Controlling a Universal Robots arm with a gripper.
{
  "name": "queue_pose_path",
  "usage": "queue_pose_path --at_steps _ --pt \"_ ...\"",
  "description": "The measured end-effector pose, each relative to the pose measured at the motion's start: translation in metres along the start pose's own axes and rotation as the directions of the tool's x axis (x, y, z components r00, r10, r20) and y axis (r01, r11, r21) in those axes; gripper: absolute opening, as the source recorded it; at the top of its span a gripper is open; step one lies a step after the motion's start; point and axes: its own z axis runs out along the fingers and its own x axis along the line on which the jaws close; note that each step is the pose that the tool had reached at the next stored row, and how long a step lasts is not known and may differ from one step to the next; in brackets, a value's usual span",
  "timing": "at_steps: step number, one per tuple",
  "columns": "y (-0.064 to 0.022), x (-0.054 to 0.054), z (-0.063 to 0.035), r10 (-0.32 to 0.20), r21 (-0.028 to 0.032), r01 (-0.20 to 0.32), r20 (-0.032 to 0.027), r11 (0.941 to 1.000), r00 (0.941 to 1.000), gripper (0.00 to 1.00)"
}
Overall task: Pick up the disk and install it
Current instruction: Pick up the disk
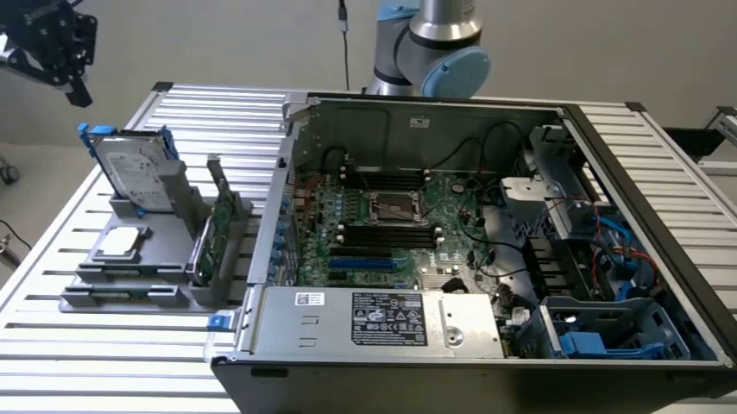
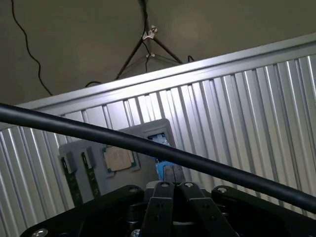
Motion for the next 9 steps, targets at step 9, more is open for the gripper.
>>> queue_pose_path --at_steps 9 --pt "0.0000 0.0000 0.0002 -0.164 -0.0014 0.164 -0.0077 0.9864 0.9864 0.11"
